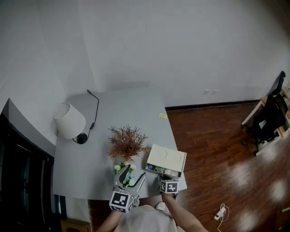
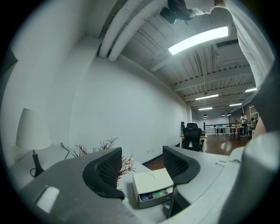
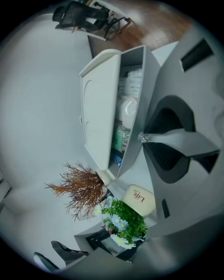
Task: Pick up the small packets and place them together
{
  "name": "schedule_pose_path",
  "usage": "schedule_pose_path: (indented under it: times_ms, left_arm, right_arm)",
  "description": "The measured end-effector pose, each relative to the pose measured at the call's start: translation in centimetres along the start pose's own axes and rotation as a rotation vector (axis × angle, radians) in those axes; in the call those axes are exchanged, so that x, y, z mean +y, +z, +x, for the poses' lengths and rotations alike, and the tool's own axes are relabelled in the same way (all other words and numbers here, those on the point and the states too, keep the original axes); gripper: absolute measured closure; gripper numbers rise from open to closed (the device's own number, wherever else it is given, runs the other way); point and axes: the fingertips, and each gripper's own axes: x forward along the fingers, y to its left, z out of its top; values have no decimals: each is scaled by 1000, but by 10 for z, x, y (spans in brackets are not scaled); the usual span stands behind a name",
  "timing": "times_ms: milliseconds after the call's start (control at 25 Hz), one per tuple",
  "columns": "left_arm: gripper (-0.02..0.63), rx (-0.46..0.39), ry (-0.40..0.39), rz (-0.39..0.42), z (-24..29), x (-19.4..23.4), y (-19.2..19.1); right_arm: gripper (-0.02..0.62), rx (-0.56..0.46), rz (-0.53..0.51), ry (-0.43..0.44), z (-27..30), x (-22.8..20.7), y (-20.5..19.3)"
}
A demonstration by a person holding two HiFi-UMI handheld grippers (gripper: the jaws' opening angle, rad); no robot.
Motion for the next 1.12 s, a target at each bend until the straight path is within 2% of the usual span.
schedule_pose_path:
  times_ms: [240, 480, 840, 1120]
  left_arm:
    - [328, 5, -9, -6, 3, 1, -4]
    - [328, 16, -42, -4, 5, -11, -9]
    - [328, 16, -83, -3, 11, -21, -9]
    - [328, 20, -118, -2, 16, -30, -11]
  right_arm:
    - [534, 50, -58, 58, -14, 25, -38]
    - [534, 89, -46, 77, -23, 26, -58]
    - [532, 150, 7, 135, -29, 32, -73]
    - [532, 130, 21, 142, -31, 40, -73]
